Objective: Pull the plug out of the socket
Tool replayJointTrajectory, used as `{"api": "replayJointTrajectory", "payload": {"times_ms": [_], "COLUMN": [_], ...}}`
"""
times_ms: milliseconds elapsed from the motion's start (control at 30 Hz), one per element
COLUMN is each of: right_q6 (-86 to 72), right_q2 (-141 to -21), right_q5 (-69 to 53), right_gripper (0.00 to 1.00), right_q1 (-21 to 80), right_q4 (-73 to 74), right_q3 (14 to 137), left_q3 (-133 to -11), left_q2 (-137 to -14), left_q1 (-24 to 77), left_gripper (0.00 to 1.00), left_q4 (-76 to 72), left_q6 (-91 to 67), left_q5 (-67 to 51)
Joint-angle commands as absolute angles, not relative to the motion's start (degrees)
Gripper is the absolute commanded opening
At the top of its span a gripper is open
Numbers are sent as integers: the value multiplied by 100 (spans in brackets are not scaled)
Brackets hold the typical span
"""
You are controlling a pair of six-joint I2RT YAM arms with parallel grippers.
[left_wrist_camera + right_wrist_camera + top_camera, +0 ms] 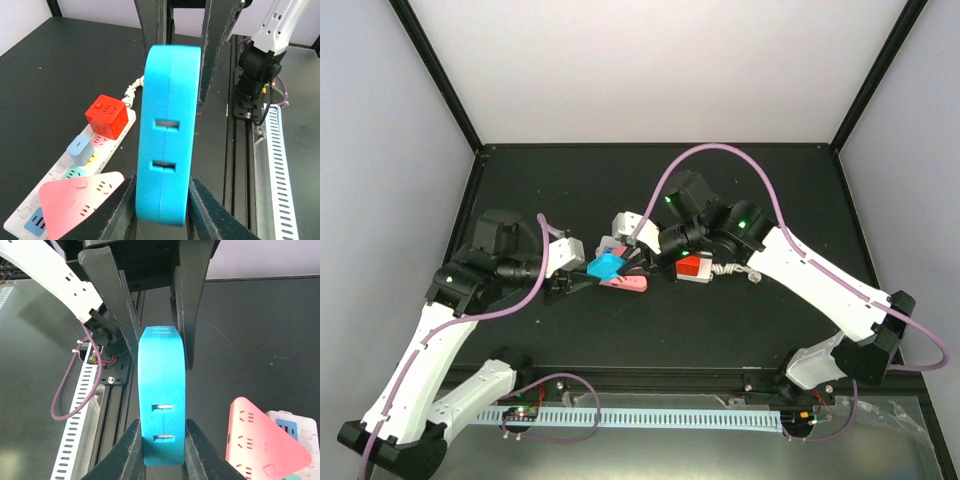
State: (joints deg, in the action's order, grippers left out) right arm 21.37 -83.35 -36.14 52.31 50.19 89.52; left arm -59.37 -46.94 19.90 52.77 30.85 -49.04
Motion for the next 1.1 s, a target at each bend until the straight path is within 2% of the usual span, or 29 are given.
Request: {"api": "replayJointTrajectory", "payload": {"times_ms": [0,133,333,400,500,700,733,833,900,933,1067], "right_q6": [2286,2351,2358,2333,2319,2273,2235,1919,1791,1747,1785], "right_q2": [-8071,-7965,-7934,-7969,-8042,-8110,-8124,-8195,-8241,-8260,-8296], "right_q5": [-3694,-3651,-3653,-3673,-3706,-3714,-3699,-3600,-3678,-3693,-3421], "right_gripper": [9,9,9,9,9,9,11,42,59,64,73], "right_q1": [5220,5221,5221,5221,5220,5218,5219,5168,5065,5010,4922], "right_q4": [5053,5053,5003,4992,5004,5019,5019,5022,5044,5040,5114], "right_q3": [8856,8734,8627,8649,8710,8787,8807,8968,9107,9163,9356], "left_q3": [-5992,-6060,-6135,-6138,-6201,-6173,-6164,-6178,-6177,-6178,-6207], "left_q2": [-4750,-4815,-4926,-5000,-5073,-5030,-5002,-4967,-4957,-4961,-5001], "left_q1": [1951,1943,1904,1846,1773,1725,1709,1606,1511,1466,1336], "left_gripper": [25,22,37,37,32,5,2,2,2,2,1], "left_q4": [5457,5457,5417,5352,5294,5237,5220,5112,5007,4971,4830], "left_q6": [3122,3069,2928,2880,2795,2786,2780,2596,2444,2398,2110], "left_q5": [-4991,-5194,-5706,-5953,-6214,-6258,-6260,-6052,-5881,-5853,-5982]}}
